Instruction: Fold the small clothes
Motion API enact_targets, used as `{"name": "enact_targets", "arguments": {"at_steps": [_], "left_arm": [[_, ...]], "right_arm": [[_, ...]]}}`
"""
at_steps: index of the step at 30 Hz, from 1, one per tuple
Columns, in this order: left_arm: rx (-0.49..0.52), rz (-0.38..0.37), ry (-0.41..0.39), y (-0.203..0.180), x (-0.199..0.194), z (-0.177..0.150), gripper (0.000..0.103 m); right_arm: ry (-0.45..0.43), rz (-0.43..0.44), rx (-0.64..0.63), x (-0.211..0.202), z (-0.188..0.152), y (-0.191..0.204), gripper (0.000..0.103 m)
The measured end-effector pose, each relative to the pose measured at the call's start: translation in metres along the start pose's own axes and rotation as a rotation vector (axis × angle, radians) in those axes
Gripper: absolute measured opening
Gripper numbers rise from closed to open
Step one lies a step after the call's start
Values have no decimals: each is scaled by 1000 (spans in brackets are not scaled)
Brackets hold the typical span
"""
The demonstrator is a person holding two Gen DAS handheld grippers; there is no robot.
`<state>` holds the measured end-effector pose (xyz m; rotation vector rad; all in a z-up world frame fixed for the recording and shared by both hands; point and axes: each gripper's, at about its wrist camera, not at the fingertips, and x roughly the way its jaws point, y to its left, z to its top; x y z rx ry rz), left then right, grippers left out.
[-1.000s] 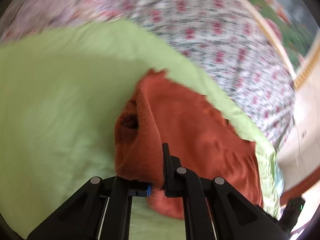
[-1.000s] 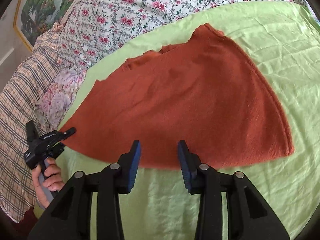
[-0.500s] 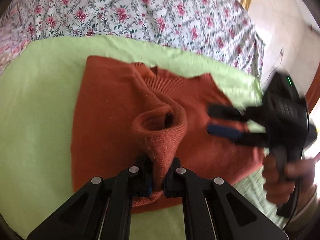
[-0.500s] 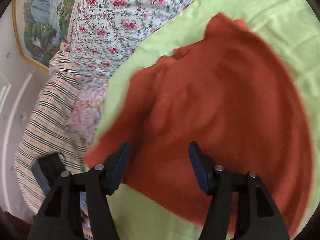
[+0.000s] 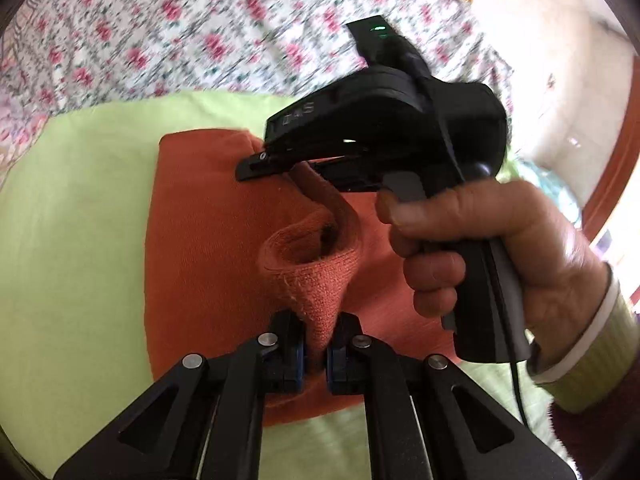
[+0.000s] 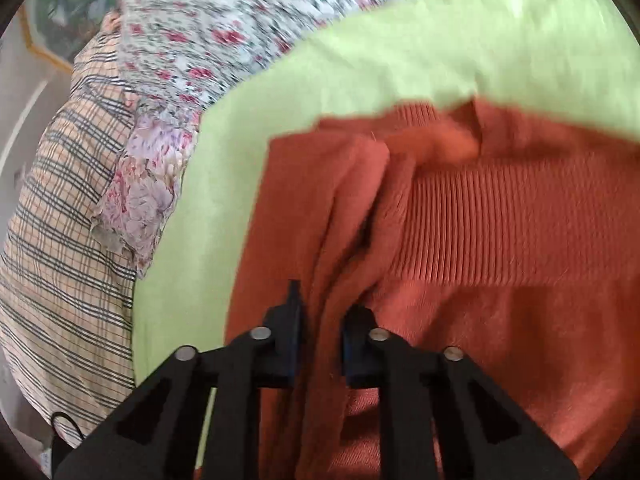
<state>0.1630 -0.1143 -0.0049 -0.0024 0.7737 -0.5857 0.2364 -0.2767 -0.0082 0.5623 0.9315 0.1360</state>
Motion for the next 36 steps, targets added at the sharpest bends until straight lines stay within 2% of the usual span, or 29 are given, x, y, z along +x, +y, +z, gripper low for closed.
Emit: {"name": "enact_targets", "arguments": {"at_steps": [2,4,7,10,14,17,21,24,26,28,29,32,36], "left_arm": [[7,-70,-4,-17,0,8,5],[31,-107,-3,-35,6,11,5],[89,-151,-1,-74,19,12,5],[106,-201,42,-103,39,9,5],[89,-229,109,-120,64,-2,5],[88,-229,123,-126,70,-7,6],[104,-227,155,-130,82,-13,9],[90,-259,189,-125,83,-17,13],[86,-280,205,-120,75,-20,20],[79,-295,215,-112,64,-24,37],[67,-302,213,-103,54,-26,41],[30,-276,192,-83,30,-27,56],[-32,-212,155,-42,7,-24,70]], "right_arm": [[-57,2,-55,-29,0,5,15],[-103,-14,-80,-63,-1,1,15],[-148,-64,-88,-108,-5,-22,15],[-152,-125,-79,-130,-9,-48,15],[-124,-198,-55,-140,-22,-88,15],[-117,-219,-42,-142,-30,-105,15],[-168,-203,-41,-152,-32,-112,15],[-132,-281,-46,-141,-36,-120,14],[-124,-305,-48,-136,-42,-122,14],[-139,-308,-36,-140,-46,-121,16],[-146,-317,-30,-142,-48,-121,17],[-170,-335,-15,-152,-54,-118,27],[-185,-323,11,-162,-65,-114,55]]}}
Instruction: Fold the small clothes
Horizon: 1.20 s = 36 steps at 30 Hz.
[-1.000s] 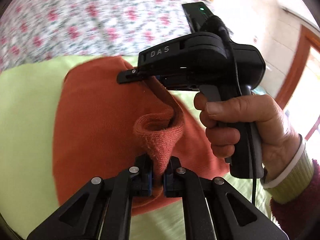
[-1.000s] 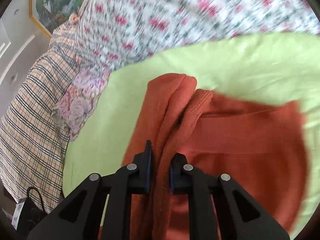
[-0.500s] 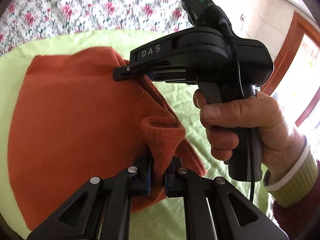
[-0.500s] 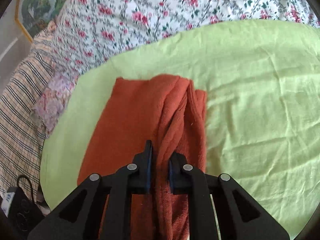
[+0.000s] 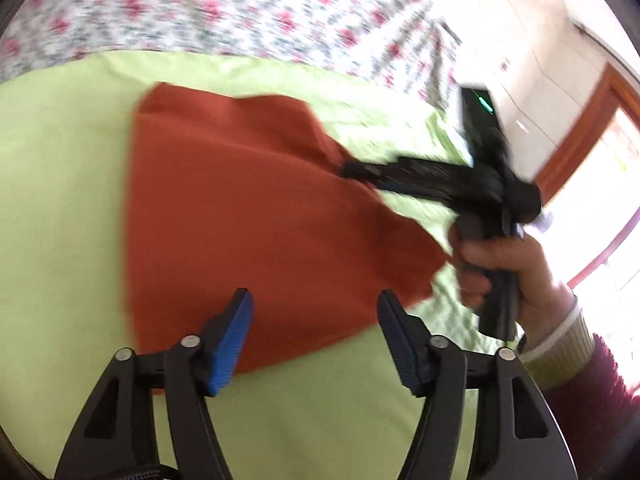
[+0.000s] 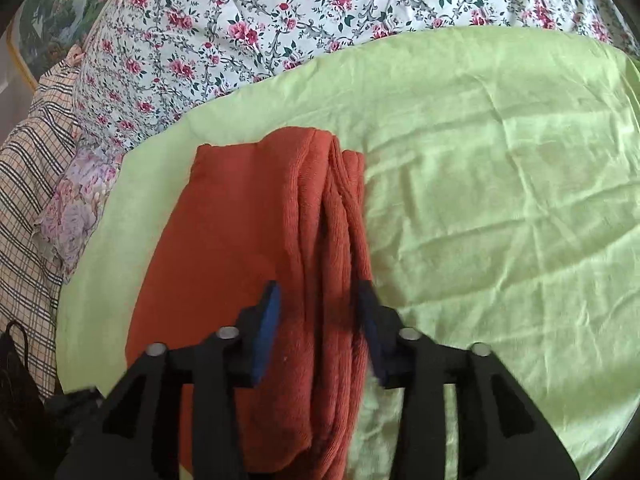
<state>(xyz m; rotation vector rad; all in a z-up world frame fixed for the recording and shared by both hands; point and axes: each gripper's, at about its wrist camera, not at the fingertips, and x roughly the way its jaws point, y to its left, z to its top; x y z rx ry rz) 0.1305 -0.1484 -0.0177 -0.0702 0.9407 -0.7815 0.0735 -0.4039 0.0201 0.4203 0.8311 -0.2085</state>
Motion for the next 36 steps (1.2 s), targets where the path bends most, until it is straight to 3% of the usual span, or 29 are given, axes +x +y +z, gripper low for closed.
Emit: {"name": "enact_targets", "arguments": {"at_steps": [2,5,11,14,15,16,19,22,25,30,36], "left_arm": [[-45,35,-15,25,-9,6,80],[-121,93,-5,66,0,27,82],[-264,12,101,129,46,54,82],[-273,-24,94,137,64,62,79],[-271,-40,96,138,68,65,69],[-276,-68,109,139,74,67,47],[-282,-60,113,140,82,65,31],[-250,-50,84,132,63,64,21],[-197,-17,32,121,25,59,20],[-152,46,-39,128,-60,32,20],[-206,127,-78,175,-148,-25,20]], "right_arm": [[1,16,6,-3,-4,0,57],[23,28,25,-1,-8,-3,57],[63,79,105,12,-8,-16,58],[91,108,127,22,-7,-19,58],[95,126,142,25,-7,-20,58],[99,140,154,27,-7,-20,54],[122,166,178,36,-9,-17,32],[115,128,139,33,-8,1,25],[80,123,110,20,-8,20,23],[64,247,54,10,-25,78,22],[77,428,12,26,-62,157,22]]}}
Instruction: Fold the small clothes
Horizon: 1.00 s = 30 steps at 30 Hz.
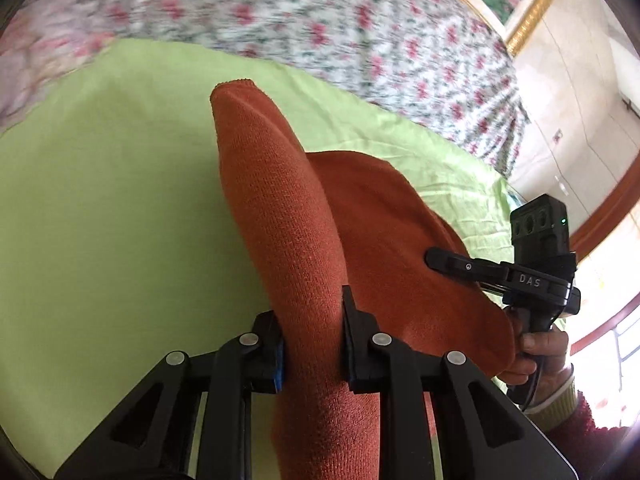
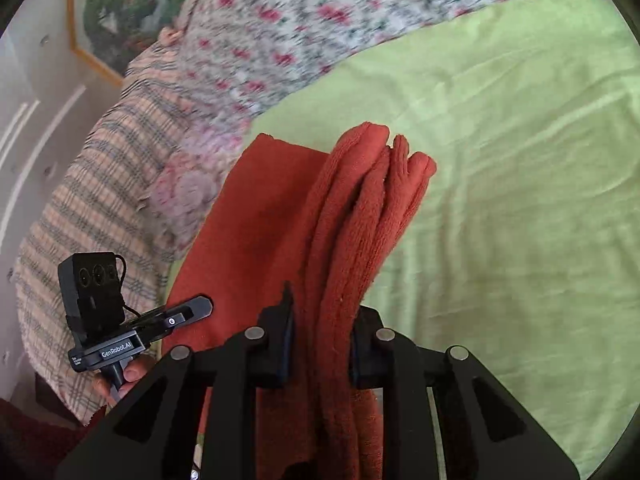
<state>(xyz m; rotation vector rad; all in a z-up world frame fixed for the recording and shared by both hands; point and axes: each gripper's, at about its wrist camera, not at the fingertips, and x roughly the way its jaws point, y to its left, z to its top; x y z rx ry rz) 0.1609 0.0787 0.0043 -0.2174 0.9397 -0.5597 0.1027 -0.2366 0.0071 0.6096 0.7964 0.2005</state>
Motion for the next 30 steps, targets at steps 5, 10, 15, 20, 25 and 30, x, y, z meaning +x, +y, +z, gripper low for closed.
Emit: {"name": "enact_targets", "arguments": {"at_steps": [5,10,15,20,25,30], "left_arm": [[-29,86,58,40,-3,-36,23],[-68,90,47,51,-3,-44,38],[-98,131,20,56,-4,-38,57],[-146,148,-11,69,-8,-26,57],[-157,162,-15,71,-4,-18,57],[-161,164,5,71,8,-11,57]], "right_arm": [[94,7,14,48,-29,12,22],[120,-94,23,61,-42,7,26],[105,-228,-21,51,-41,19,50],[-19,-287,-79,25,-22,37,50],[-4,-228,-89,42,4,49,34],[61,-228,-53,77,14,40,25]]}}
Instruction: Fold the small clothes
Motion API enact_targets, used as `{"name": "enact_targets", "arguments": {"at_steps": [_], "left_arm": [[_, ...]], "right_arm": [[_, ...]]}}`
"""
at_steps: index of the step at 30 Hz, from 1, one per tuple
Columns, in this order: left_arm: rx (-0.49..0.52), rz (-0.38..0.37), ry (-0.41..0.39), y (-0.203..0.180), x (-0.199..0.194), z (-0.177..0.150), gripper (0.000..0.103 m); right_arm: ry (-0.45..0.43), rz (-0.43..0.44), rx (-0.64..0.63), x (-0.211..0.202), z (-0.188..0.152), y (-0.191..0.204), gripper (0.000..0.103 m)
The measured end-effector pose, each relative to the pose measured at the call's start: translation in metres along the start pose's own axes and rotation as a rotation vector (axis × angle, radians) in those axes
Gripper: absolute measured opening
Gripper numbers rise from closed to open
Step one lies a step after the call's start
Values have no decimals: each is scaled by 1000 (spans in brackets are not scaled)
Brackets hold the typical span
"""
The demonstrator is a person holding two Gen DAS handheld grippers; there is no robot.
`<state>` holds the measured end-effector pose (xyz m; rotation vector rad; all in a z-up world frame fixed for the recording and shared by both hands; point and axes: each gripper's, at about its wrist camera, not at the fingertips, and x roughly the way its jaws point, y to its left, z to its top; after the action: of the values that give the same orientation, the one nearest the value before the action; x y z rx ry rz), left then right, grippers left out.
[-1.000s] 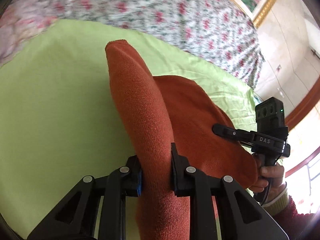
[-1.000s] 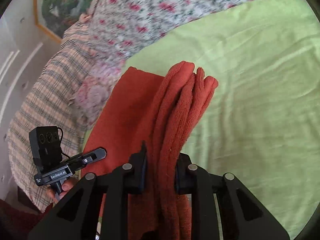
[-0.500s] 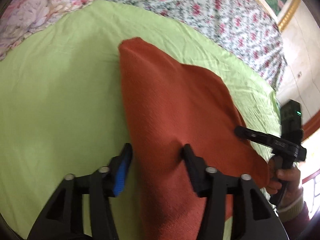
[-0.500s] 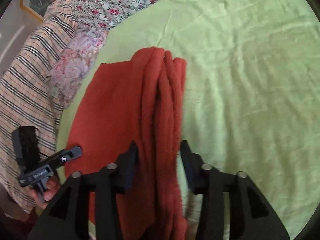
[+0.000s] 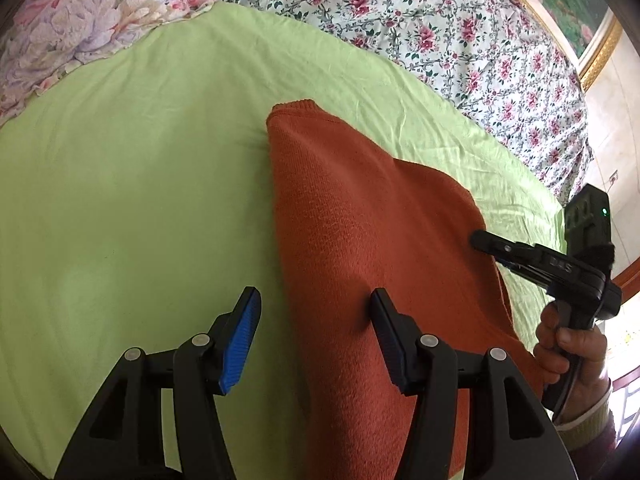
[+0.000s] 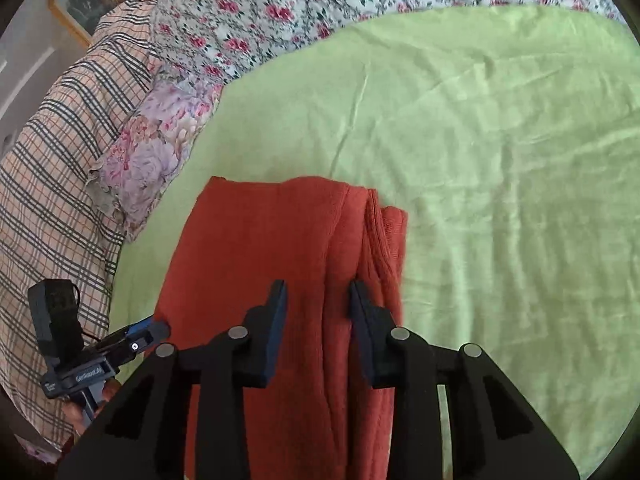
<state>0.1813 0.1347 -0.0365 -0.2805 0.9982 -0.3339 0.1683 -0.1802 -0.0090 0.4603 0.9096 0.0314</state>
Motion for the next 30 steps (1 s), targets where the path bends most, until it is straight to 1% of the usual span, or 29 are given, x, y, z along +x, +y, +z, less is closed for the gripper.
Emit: {"name": "enact_targets", "arguments": {"at_steps": [1,3,6,7,8,9,11,12,13,15,17,19,21,22,24,27,30], "left_arm": [[2,4,3,-1,2,2,57],[9,8,3,-3,2,2,57],[25,9,4,-5,2,2,59],[27,1,12,-6,4,2,60],[27,0,20,-7,6,0,60],[29,0,32,-8,9,-2,60],[35,7,47,-9,14,-4,60],[38,15,48,-10,16,-5,61],[39,21,48,-10,17,-5,61],[36,27,44,-8,19,-5,63],[39,46,48,-8,23,-5,66],[43,59,48,-10,22,-6,66],[59,80,44,-15,15,-9,66],[72,92,39,-19,9,-12,66],[104,103,24,-24,-5,-20,65],[146,91,3,-26,-29,-40,65],[161,71,-8,-22,-52,-64,65]], "right_arm": [[4,-7,-1,3,1,0,12],[-11,12,5,0,7,-2,11],[-107,81,-41,-30,10,10,11],[-150,92,-69,-44,6,14,11],[-165,82,-80,-50,3,14,11],[-164,67,-79,-51,0,11,11],[-115,-3,-53,-37,-9,-6,11],[-92,-20,-33,-29,-11,-14,11],[-69,-25,-3,-19,-14,-24,11],[-59,-16,28,-9,-16,-36,11],[-66,-26,20,-6,-14,-37,11],[-64,-60,-17,-3,-11,-31,11],[-63,-75,-20,-1,-11,-31,12],[-61,-77,-10,-3,-12,-32,17],[-64,-73,26,-10,-15,-37,23],[-83,-63,54,-29,-27,-34,23],[-92,-53,54,-53,-51,-27,23]]}}
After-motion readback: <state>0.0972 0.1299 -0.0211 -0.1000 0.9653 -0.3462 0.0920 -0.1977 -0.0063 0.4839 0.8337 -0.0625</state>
